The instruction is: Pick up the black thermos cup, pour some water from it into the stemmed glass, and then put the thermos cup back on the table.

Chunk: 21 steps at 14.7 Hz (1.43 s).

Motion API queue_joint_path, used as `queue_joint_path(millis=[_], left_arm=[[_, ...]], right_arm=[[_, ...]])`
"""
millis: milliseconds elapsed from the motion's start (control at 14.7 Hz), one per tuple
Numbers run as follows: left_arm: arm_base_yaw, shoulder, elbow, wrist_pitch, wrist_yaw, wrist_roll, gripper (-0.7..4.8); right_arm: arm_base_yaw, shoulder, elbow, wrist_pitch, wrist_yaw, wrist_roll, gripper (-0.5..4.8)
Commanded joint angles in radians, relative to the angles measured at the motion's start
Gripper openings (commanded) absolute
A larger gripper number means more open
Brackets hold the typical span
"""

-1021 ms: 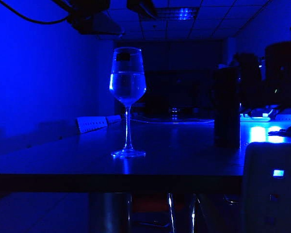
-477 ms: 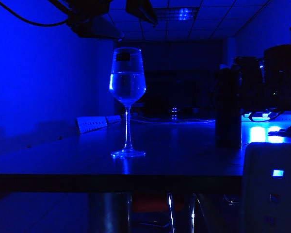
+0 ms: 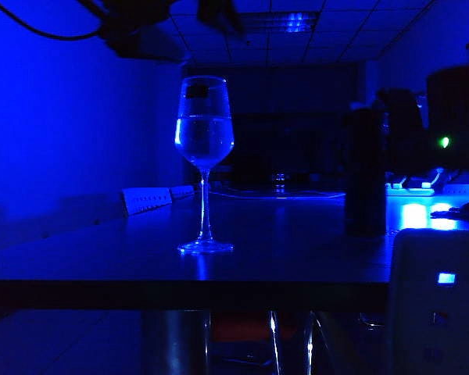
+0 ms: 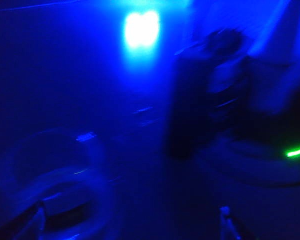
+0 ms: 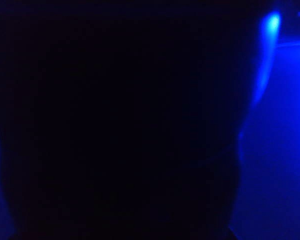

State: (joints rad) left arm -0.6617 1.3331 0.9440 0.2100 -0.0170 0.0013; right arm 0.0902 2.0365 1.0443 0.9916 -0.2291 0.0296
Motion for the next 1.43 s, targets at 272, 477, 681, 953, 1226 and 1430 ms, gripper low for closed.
queue_joint_path(millis=[272, 477, 681, 953, 1226, 1430], left_arm=[[0.066, -0.105, 0.003, -0.075, -0.059, 0.01, 4.79], [0.077, -0.118, 0.025, -0.112, 0.046, -0.036, 4.79], [0.076, -0.114, 0.134, -0.258, 0.059, -0.037, 4.79], [0.076, -0.113, 0.178, -0.367, 0.055, -0.035, 4.79], [0.076, -0.069, 0.178, -0.458, 0.029, 0.002, 4.79], [0.076, -0.042, 0.178, -0.489, 0.028, 0.0, 4.79]], right_arm=[[0.002, -0.335, 0.008, -0.134, -0.117, -0.035, 0.85], [0.003, -0.495, 0.01, -0.241, -0.151, -0.034, 0.86], [0.034, -0.583, 0.052, -0.357, -0.163, -0.035, 0.86], [0.144, -0.563, 0.216, -0.608, -0.117, -0.24, 0.87], [0.192, -0.512, 0.221, -0.619, -0.058, -0.346, 0.88], [0.224, -0.442, 0.221, -0.612, -0.058, -0.481, 0.89]])
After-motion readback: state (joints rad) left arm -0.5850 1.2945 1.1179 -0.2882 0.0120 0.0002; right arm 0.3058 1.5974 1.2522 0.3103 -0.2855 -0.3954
